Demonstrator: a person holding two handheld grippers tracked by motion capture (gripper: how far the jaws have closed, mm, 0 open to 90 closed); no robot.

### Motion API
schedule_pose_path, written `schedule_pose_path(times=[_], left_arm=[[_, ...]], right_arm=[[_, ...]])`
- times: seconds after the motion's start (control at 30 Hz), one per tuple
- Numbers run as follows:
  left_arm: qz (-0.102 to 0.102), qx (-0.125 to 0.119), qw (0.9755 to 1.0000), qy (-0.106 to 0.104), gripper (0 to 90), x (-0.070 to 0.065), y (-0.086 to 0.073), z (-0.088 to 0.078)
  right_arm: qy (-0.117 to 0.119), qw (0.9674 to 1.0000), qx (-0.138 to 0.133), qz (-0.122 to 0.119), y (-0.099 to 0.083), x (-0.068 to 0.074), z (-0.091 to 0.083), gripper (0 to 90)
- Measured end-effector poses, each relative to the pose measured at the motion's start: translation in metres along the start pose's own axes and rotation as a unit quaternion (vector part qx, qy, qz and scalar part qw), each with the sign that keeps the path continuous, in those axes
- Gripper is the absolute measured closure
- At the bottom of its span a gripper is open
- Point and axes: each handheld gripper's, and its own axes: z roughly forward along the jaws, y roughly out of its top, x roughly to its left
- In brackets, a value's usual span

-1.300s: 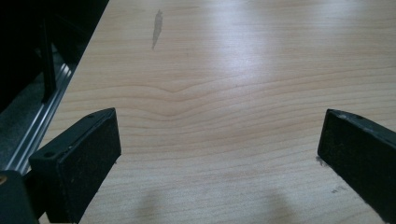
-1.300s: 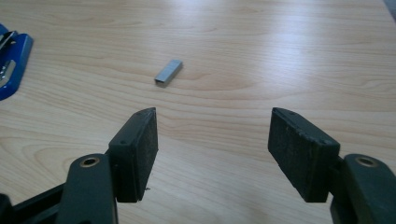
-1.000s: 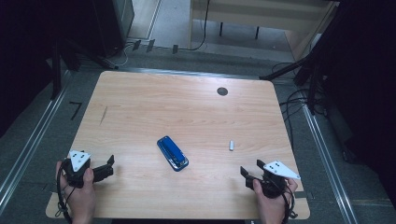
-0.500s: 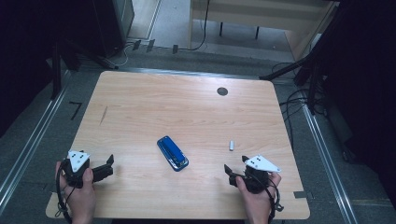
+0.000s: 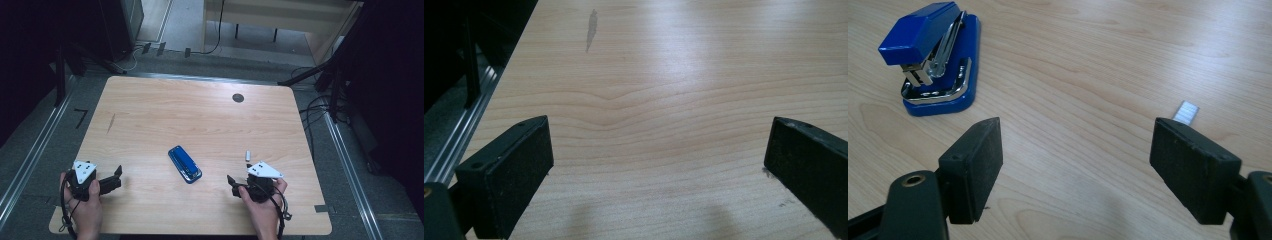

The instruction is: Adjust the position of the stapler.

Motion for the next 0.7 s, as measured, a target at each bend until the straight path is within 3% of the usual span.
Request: schedule_pose_path(times=[0.7], left_arm=[[0.003, 0.005, 1.0, 0.004, 0.0, -0.001, 0.001, 0.001]], right_arm=[[0.049, 0.9985, 0.001, -0.025, 0.028, 0.042, 0.026, 20.6]])
